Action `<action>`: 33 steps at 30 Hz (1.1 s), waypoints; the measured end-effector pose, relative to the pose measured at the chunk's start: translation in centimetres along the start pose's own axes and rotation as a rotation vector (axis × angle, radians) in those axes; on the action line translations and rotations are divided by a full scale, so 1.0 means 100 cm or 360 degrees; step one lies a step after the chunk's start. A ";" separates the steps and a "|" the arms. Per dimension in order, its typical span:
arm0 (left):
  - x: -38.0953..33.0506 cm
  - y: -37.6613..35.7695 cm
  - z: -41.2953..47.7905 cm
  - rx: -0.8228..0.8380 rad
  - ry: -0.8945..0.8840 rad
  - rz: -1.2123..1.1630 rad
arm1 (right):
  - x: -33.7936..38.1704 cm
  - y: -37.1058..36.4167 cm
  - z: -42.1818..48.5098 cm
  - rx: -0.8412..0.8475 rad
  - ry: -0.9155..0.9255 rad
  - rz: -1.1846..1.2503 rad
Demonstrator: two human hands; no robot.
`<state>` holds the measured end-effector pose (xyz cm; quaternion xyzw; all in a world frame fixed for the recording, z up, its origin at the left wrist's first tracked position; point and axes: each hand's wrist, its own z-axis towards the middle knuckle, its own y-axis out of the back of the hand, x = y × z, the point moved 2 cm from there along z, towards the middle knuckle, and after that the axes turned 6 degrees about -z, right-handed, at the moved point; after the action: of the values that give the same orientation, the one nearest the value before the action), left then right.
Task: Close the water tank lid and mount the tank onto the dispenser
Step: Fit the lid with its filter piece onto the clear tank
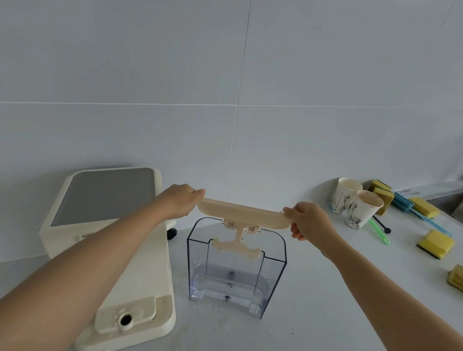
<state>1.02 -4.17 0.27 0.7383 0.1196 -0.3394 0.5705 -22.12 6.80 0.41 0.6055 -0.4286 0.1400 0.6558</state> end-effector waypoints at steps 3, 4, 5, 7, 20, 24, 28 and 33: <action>0.002 -0.004 -0.008 -0.0039 -0.0029 0.0128 | -0.003 -0.003 -0.010 -0.0014 0.0085 -0.0217; 0.002 -0.006 -0.010 -0.0046 -0.0035 0.0165 | -0.005 -0.004 -0.013 -0.0021 0.0109 -0.0299; 0.001 -0.008 -0.013 -0.0050 -0.0033 0.0201 | -0.006 -0.005 -0.017 -0.0032 0.0127 -0.0376; 0.000 -0.011 -0.017 -0.0077 -0.0032 0.0269 | -0.008 -0.008 -0.024 -0.0055 0.0149 -0.0507; 0.019 -0.038 -0.034 -0.0047 0.0083 0.0564 | -0.009 -0.022 -0.053 -0.0085 0.0202 -0.1019; 0.027 -0.046 -0.036 -0.0068 -0.0052 0.0791 | -0.010 -0.026 -0.057 -0.0038 0.0199 -0.1080; 0.027 -0.047 -0.042 -0.0108 -0.0091 0.0889 | -0.011 -0.027 -0.057 -0.0024 0.0190 -0.1083; 0.028 -0.050 -0.055 -0.0224 -0.0035 0.0640 | -0.009 -0.023 -0.050 0.0031 0.0132 -0.1097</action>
<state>2.27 1.91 -4.71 0.7018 -0.0130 -0.2174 0.6782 -19.10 11.19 -1.32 0.7147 -0.1706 -0.0613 0.6755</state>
